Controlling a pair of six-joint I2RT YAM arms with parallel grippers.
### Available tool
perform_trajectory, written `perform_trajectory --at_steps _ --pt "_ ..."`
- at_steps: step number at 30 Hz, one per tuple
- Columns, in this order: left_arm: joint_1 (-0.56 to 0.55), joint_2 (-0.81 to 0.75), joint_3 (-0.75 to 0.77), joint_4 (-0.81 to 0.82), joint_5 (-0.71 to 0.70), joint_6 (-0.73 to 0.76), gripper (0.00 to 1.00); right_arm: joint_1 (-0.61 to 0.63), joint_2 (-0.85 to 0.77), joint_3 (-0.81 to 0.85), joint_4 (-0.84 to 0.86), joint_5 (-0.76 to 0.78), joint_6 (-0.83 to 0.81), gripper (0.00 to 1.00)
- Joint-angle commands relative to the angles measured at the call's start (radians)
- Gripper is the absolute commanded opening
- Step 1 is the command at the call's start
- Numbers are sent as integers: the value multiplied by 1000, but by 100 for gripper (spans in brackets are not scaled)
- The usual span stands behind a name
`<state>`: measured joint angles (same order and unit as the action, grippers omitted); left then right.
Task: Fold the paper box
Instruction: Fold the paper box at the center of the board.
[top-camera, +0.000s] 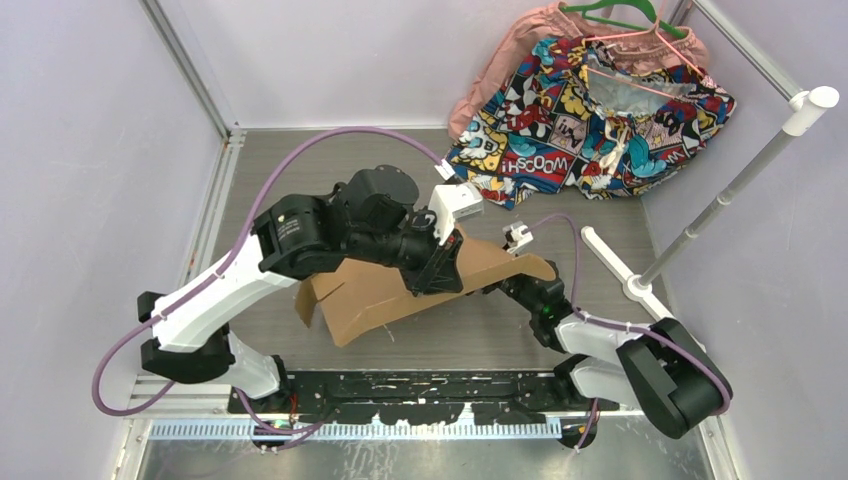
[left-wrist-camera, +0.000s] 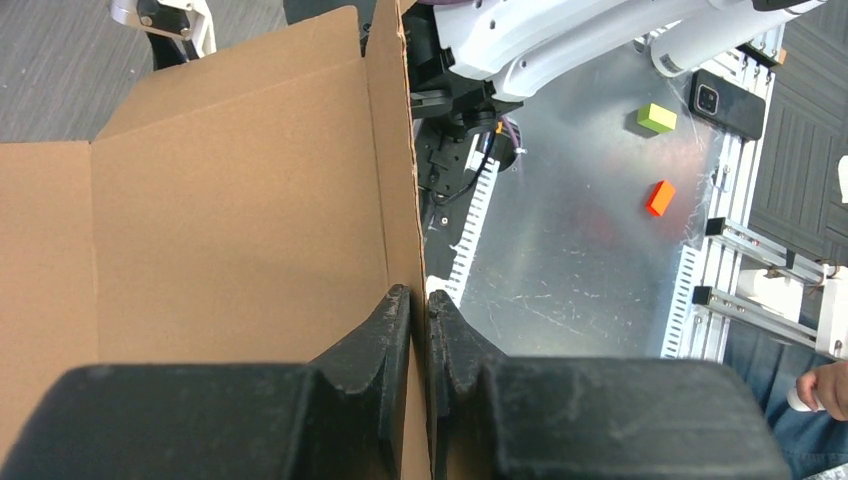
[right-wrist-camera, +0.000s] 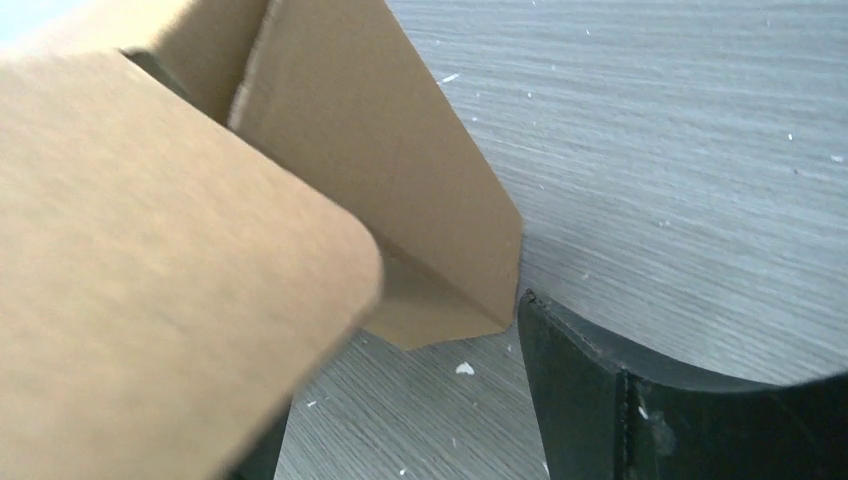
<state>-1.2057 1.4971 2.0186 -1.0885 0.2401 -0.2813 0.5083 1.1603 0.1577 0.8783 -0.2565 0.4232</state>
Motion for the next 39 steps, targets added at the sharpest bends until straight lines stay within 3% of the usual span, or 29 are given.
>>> perform_trajectory --at_steps 1,12,19,39 --pt "14 -48 0 61 53 -4 13 9 8 64 146 -19 -31 81" --pt "74 -75 -58 106 135 -26 13 35 84 144 140 -79 -55 82" --pt "133 -113 -110 176 269 -68 14 56 175 207 154 -125 -57 82" --pt "459 -227 -348 412 611 -252 16 68 369 387 154 -186 -45 81"
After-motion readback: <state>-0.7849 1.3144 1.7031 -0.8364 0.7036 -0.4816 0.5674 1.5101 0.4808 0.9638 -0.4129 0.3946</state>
